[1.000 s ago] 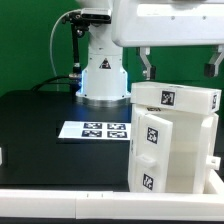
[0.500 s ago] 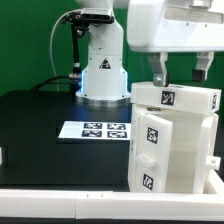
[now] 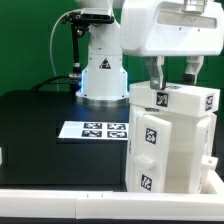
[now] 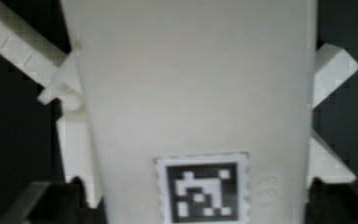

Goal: Assemble cabinet

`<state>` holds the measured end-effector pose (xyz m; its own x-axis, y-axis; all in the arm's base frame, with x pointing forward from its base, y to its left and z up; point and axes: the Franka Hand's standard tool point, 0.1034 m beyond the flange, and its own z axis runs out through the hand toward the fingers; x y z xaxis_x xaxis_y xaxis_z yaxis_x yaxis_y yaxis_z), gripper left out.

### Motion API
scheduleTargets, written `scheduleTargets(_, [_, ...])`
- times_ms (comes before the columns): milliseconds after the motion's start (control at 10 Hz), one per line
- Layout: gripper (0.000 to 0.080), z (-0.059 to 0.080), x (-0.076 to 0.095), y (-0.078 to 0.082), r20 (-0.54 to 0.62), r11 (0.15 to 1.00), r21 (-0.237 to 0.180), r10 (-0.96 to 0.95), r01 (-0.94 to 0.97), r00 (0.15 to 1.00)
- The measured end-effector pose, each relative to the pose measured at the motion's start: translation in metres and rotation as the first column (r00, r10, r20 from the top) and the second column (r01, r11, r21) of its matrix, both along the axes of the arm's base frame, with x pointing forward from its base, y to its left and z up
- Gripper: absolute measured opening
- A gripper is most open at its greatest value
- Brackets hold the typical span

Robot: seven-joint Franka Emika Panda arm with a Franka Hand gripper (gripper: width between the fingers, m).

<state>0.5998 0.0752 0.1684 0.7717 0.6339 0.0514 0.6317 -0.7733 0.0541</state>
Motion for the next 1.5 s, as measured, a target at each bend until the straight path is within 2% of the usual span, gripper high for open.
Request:
scheduleTargets(100, [0.0559, 0.000, 0.000, 0.000, 0.001, 0.997, 0.007, -0.081, 0.081, 0.997])
scheduleTargets(200, [0.0374, 0.000, 0.000, 0.000, 0.000, 0.984, 0.014, -0.179, 0.179, 0.984])
scheduleTargets(300, [0.0239, 0.000, 0.000, 0.000, 0.000, 0.968, 0.020, -0.251, 0.251, 0.968])
scheduleTargets(400, [0.0239, 0.000, 0.000, 0.000, -0.001, 0.953, 0.024, -0.301, 0.301, 0.954])
scheduleTargets(500, [0.0060, 0.000, 0.000, 0.000, -0.002, 0.921, 0.031, -0.389, 0.389, 0.921])
scheduleTargets(700, [0.0006, 0.000, 0.000, -0.001, -0.003, 0.907, 0.032, -0.419, 0.419, 0.908])
scheduleTargets(900, [0.0001, 0.007, 0.001, -0.008, -0.043, 0.916, 0.019, -0.399, 0.400, 0.916])
scheduleTargets(1100, [0.0001, 0.017, 0.009, -0.023, -0.064, 0.953, 0.000, -0.303, 0.304, 0.951])
scheduleTargets(1200, [0.0089, 0.017, 0.010, -0.027, -0.079, 0.930, -0.007, -0.366, 0.366, 0.927])
scheduleTargets(1300, [0.0249, 0.015, 0.010, -0.030, -0.083, 0.919, -0.011, -0.395, 0.395, 0.915])
scheduleTargets(1400, [0.0249, 0.013, 0.008, -0.030, -0.095, 0.898, -0.012, -0.439, 0.440, 0.893])
scheduleTargets(1500, [0.0425, 0.010, 0.005, -0.030, -0.110, 0.882, -0.021, -0.471, 0.472, 0.875])
